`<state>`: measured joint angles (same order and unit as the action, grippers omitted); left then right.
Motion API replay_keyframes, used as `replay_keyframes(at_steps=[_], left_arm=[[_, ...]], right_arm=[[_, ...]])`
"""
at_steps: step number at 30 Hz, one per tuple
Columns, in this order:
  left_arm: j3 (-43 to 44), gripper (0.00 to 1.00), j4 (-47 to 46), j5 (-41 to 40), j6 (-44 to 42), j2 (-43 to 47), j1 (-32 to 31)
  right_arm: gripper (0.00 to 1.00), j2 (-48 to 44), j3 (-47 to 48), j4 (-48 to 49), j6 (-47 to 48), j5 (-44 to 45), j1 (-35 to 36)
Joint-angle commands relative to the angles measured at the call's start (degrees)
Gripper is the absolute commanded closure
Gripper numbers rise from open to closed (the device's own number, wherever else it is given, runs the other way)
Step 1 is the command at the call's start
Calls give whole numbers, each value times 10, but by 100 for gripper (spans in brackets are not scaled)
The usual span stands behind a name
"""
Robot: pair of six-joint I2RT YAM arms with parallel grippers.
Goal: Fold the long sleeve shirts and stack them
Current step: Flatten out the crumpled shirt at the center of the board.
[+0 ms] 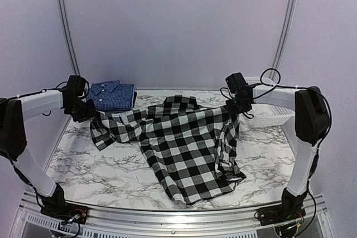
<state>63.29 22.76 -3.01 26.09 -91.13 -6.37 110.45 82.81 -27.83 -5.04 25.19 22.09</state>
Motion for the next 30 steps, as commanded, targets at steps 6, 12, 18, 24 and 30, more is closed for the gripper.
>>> replay_keyframes(at_steps=[6,12,18,24,30], left_arm=[[-53,42,32,19,19,135,-120],[-130,43,28,13,104,207,-233],[-178,49,-11,-4,183,213,-386],[-169,59,-23,-27,216,145,-537],[-106,64,-22,-61,200,37,-642]], right_arm=[[40,-92,-27,-26,-5,3,68],[37,-169,-87,-49,-38,0,144],[35,-236,-177,-70,-118,15,258],[45,-303,-279,-69,-235,19,342],[49,-344,-345,-83,-298,31,375]])
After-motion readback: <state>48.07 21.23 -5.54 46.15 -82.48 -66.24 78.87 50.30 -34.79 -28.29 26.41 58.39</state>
